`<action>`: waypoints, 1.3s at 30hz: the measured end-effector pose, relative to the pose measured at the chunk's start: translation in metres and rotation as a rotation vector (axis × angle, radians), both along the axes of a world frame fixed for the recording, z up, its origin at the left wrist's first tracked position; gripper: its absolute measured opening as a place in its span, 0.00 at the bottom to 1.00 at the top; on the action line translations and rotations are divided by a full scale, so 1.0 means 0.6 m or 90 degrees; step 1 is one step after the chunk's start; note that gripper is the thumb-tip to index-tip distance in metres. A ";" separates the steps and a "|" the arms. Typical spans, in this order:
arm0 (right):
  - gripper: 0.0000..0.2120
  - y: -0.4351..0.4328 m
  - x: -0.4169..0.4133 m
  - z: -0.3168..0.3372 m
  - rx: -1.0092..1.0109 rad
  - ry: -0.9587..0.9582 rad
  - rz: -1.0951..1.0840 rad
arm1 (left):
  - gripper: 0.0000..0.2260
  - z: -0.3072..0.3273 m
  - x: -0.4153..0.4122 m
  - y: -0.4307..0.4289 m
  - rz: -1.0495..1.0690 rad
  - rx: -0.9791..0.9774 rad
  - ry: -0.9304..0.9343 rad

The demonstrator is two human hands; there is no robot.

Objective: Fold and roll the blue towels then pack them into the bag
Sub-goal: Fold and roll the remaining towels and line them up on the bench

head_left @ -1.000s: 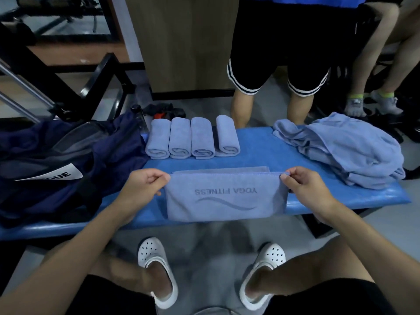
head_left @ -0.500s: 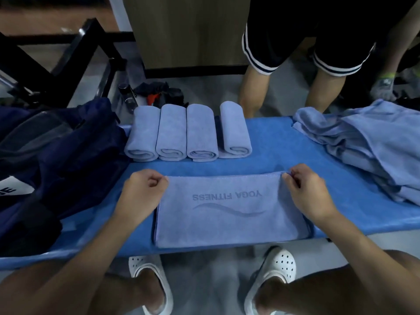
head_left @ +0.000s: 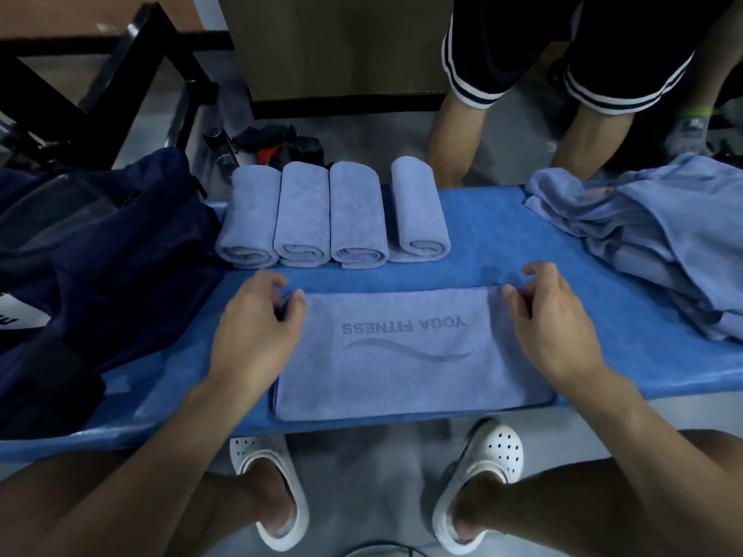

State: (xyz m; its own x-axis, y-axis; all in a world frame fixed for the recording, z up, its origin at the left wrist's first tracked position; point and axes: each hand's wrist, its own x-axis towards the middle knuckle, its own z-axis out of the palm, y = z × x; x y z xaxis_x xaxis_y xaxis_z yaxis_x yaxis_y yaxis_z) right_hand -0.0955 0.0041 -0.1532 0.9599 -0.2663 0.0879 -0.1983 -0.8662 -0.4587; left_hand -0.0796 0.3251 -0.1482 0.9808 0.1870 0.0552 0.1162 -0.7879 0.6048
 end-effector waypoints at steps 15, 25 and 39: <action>0.33 0.005 -0.049 -0.032 -0.365 0.122 0.311 | 0.30 -0.057 -0.061 -0.026 -0.388 0.368 -0.025; 0.33 0.056 -0.046 -0.029 -0.321 0.095 0.324 | 0.29 -0.047 -0.057 -0.079 -0.394 0.350 -0.024; 0.26 0.037 -0.059 -0.003 -0.310 0.015 0.266 | 0.30 -0.042 -0.047 -0.028 -0.389 0.364 -0.010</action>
State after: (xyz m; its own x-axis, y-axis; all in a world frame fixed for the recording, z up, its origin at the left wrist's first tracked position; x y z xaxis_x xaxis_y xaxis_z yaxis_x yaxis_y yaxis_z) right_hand -0.1309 0.0266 -0.1551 0.9771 0.1964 0.0818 0.1965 -0.9805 0.0074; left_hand -0.1075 0.3085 -0.1732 0.8989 -0.4380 -0.0054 -0.4358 -0.8955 0.0904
